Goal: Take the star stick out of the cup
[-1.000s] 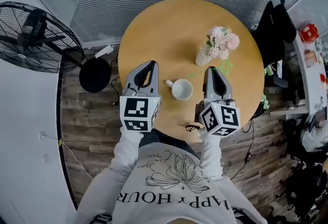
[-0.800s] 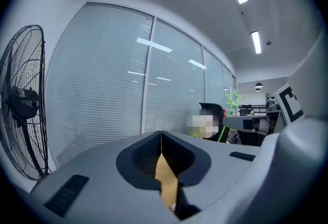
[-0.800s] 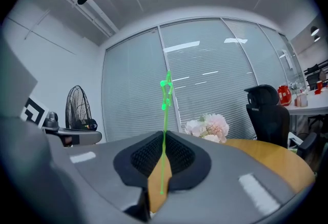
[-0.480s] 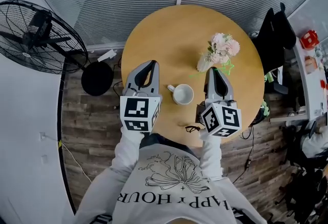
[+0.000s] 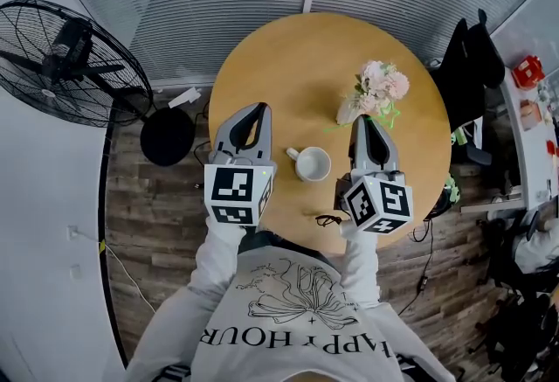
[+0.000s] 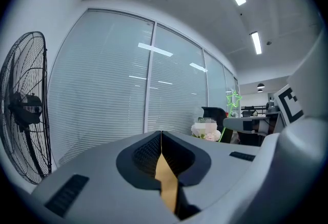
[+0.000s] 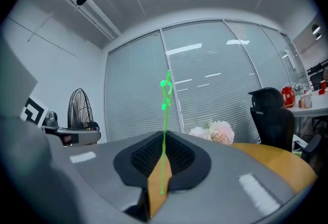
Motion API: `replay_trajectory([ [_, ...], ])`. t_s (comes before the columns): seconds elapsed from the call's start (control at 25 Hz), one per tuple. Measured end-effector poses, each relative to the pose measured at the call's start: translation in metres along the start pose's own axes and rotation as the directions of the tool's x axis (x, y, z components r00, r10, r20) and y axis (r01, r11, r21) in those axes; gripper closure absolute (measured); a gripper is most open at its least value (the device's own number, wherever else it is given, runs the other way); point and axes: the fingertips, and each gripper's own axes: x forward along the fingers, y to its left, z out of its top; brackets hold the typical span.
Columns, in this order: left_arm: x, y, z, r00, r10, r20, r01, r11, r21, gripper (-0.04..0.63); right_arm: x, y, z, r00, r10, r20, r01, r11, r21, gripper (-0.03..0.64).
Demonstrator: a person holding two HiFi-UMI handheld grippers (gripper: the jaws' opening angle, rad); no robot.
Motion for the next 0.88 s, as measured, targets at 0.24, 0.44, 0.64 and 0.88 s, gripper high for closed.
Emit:
replay_trajectory([
  [0.24, 0.0006, 0.0001, 0.0022, 1.0, 0.004, 0.002, -0.004, 1.0, 0.003, 0.588, 0.0016, 0.0, 0.0004, 1.0, 0.008, -0.002, -0.008, 1.0, 0.005, 0.592],
  [0.44, 0.0027, -0.0007, 0.0021, 1.0, 0.005, 0.001, -0.005, 1.0, 0.004, 0.588, 0.0025, -0.0006, 0.0003, 1.0, 0.015, -0.004, -0.015, 1.0, 0.004, 0.592],
  [0.64, 0.0043, -0.0024, 0.0018, 1.0, 0.006, 0.001, -0.006, 1.0, 0.003, 0.588, 0.0024, -0.0023, 0.0006, 1.0, 0.016, -0.006, -0.016, 1.0, -0.002, 0.592],
  [0.88, 0.0033, -0.006, 0.0018, 1.0, 0.006, 0.001, -0.006, 1.0, 0.004, 0.588, -0.0006, -0.0042, 0.0018, 1.0, 0.016, -0.003, -0.016, 1.0, 0.0, 0.592],
])
